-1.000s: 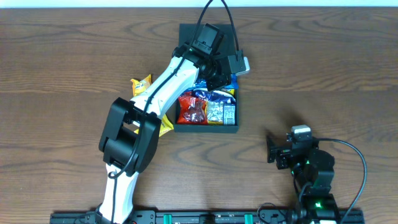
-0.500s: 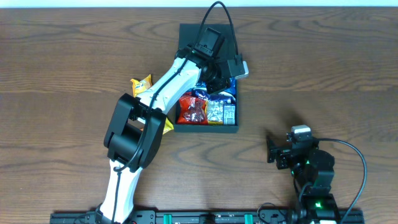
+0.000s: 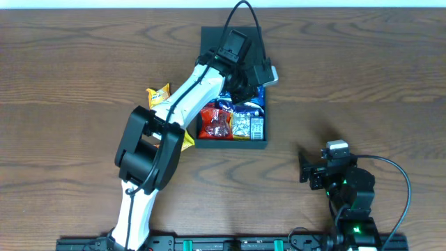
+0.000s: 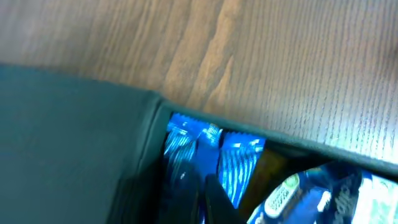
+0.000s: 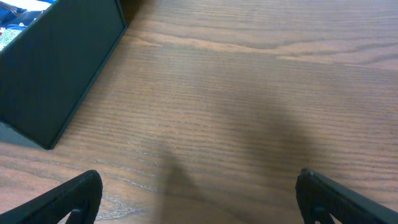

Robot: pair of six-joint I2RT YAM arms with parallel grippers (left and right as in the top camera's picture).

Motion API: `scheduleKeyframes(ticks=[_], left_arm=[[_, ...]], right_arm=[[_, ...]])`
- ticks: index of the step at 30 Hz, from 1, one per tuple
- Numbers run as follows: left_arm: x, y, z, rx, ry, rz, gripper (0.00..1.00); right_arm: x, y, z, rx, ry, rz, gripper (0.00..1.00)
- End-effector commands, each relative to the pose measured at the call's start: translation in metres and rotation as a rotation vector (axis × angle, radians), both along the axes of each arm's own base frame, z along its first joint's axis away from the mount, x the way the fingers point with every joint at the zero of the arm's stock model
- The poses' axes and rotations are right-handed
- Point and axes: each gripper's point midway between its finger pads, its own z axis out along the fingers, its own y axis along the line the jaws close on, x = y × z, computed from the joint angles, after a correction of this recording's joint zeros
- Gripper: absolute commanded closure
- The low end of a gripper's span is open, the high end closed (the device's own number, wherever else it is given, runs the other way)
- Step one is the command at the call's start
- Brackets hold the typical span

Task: Pack container
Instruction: 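Withdraw the left gripper and move it to the yellow Julie's packet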

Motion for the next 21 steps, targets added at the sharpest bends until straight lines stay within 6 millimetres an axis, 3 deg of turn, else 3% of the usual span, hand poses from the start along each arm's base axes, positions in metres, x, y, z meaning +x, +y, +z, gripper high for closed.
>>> scheduleKeyframes(ticks=[1, 6, 14, 19, 20, 21], left_arm=[[0.008, 0.013, 0.044, 0.026, -0.089, 0.077, 0.94], [0.004, 0.046, 0.061, 0.151, -0.12, 0.176, 0.94], [-0.025, 0.088, 0.081, 0.267, -0.038, 0.326, 0.94], [-0.045, 0.117, 0.083, 0.347, 0.037, 0.373, 0.94], [-0.049, 0.124, 0.086, 0.357, 0.052, 0.382, 0.92], [-0.052, 0.127, 0.088, 0.36, 0.058, 0.388, 0.82]], right_arm=[[0.0, -0.002, -0.001, 0.003, -0.001, -0.012, 0.01], [0.0, -0.002, -0.001, 0.003, -0.001, -0.012, 0.01], [0.0, -0.002, -0.001, 0.003, -0.001, -0.012, 0.01], [0.0, -0.002, -0.001, 0.003, 0.0, -0.011, 0.01], [0.0, -0.002, -0.001, 0.003, 0.0, -0.012, 0.01], [0.0, -0.002, -0.001, 0.003, 0.0, -0.011, 0.01]])
